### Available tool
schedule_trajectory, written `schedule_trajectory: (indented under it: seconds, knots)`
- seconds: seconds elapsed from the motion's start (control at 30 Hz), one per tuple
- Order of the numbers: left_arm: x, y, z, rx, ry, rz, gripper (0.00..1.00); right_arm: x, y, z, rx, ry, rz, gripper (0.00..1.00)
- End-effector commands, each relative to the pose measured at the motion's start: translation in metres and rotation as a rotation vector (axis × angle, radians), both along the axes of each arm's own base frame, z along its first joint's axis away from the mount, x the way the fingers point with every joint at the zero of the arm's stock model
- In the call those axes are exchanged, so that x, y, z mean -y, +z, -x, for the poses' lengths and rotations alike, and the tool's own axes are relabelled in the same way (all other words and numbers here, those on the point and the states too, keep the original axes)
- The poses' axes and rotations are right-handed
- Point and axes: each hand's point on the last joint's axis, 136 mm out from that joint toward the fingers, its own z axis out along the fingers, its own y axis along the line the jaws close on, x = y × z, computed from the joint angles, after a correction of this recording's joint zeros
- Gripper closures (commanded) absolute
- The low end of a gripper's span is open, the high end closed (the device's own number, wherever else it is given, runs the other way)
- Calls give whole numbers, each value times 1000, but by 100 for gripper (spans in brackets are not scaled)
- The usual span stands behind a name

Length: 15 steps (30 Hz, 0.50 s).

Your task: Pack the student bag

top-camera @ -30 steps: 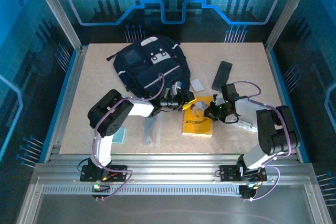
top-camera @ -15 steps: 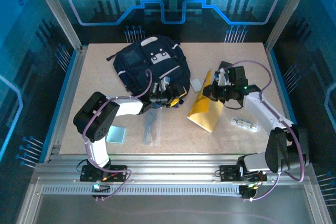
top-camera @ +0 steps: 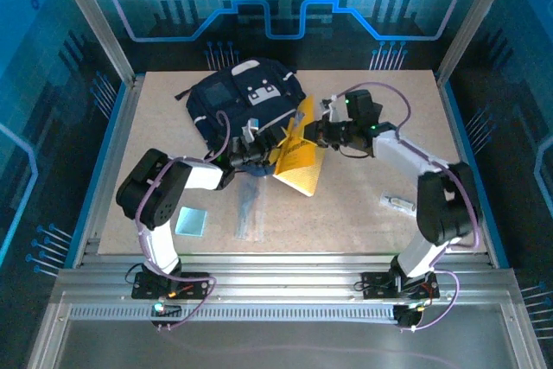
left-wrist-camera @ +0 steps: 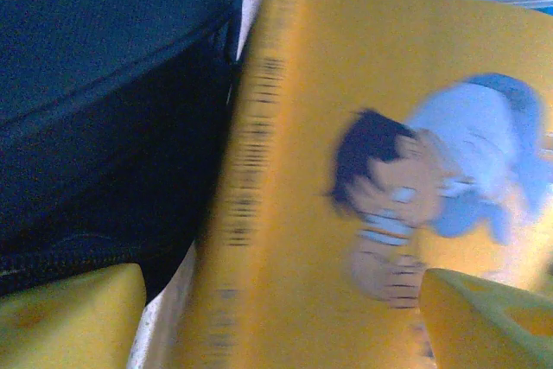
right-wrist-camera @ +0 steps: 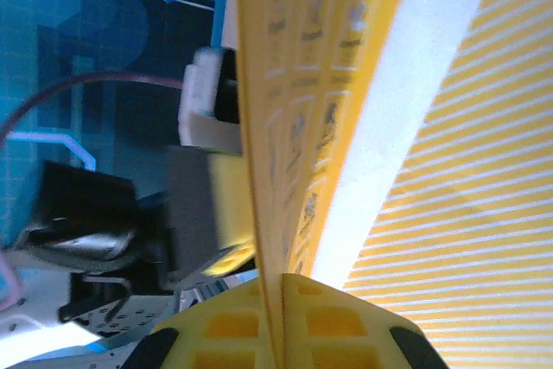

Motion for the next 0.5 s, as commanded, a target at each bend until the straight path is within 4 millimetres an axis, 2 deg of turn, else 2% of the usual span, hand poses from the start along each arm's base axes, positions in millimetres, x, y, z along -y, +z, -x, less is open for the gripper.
schedule_trajectory:
  seconds: [0.0, 0.07, 0.2, 0.27, 0.47]
  knots:
    - [-1, 3, -6, 24, 22, 75, 17, -14, -48, 3, -101, 38, -77, 100]
    - [-2, -1, -6, 13, 27, 92, 17, -12, -74, 5, -153, 22, -69, 100]
    - [-2, -10, -2, -8, 21, 87, 19, 0, -96, 8, -208, -13, -3, 100]
    - [-2, -12, -2, -13, 21, 82, 20, 11, -101, 10, -229, -40, 44, 100]
    - [-3, -18, -2, -26, 20, 47, 21, 46, -98, 23, -217, -123, 155, 100]
